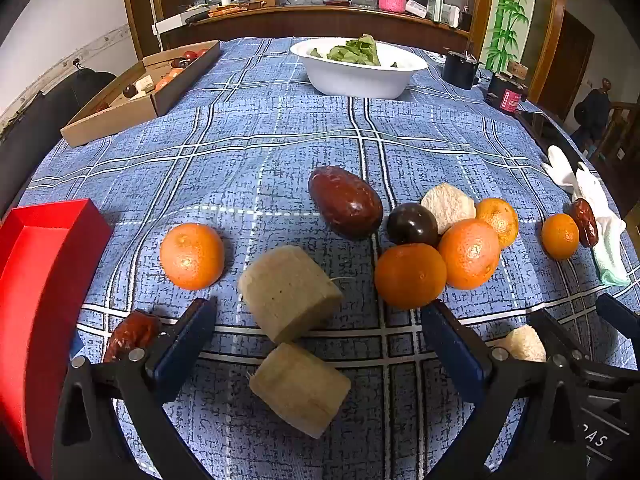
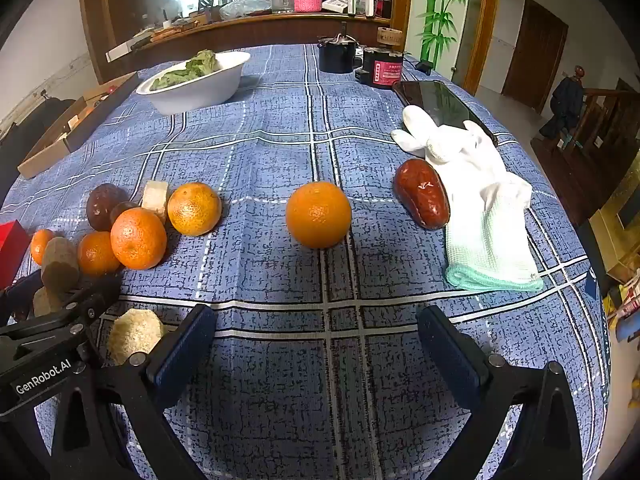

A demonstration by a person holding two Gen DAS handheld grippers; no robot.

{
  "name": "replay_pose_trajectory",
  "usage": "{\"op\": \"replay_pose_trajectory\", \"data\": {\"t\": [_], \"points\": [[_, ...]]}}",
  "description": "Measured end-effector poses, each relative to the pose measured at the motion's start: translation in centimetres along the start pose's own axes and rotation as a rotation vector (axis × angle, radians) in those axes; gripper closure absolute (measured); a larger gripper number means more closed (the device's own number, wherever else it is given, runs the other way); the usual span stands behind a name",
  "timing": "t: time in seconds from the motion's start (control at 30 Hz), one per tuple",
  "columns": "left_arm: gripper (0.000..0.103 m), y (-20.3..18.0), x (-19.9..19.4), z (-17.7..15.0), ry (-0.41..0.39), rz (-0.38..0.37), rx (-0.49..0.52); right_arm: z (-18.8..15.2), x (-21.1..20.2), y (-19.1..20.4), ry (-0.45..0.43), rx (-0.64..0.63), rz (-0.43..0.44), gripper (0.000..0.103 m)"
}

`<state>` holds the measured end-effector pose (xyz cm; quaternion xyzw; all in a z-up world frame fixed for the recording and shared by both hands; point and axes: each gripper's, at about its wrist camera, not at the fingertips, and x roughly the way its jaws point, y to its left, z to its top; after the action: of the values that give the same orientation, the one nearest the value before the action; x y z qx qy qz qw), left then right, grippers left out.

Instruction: Organize fruits

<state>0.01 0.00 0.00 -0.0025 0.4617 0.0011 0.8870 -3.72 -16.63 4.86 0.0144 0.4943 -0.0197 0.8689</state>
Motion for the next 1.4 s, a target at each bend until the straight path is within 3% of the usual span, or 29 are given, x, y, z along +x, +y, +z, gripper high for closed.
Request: {"op": "replay_pose_trajectory", "data": {"t": [1.4], "points": [[0.001,-0.02,0.27,0.24,0.009,0.001,0.000,-0.05,-0.06,0.01,0.000,0.000,0.001,0.000]]}}
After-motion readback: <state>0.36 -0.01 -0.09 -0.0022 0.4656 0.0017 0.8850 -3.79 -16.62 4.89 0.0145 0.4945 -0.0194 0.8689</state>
